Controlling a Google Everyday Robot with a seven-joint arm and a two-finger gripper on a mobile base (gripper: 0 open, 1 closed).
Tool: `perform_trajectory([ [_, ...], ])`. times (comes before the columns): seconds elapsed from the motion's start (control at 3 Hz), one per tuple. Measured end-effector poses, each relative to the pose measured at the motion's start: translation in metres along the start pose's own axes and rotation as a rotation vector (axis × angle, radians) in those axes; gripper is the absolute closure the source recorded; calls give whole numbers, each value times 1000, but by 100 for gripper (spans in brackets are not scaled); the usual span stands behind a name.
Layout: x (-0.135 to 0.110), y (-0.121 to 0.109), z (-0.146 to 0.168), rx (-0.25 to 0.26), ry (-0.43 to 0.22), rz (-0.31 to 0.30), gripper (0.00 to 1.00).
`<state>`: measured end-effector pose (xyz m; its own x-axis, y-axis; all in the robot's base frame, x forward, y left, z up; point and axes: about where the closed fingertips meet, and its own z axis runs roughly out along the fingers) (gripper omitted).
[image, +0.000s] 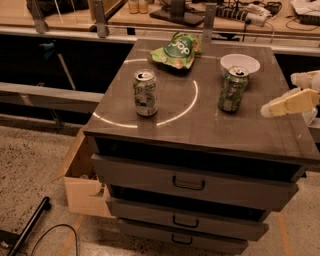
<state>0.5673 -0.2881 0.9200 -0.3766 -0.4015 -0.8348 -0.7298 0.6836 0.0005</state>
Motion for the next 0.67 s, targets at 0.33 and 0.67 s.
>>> perform_trajectory([
  [0.33,-11,-9,15,88,-79,-8,0],
  [0.67,-25,-13,28,118,-140,-31,0],
])
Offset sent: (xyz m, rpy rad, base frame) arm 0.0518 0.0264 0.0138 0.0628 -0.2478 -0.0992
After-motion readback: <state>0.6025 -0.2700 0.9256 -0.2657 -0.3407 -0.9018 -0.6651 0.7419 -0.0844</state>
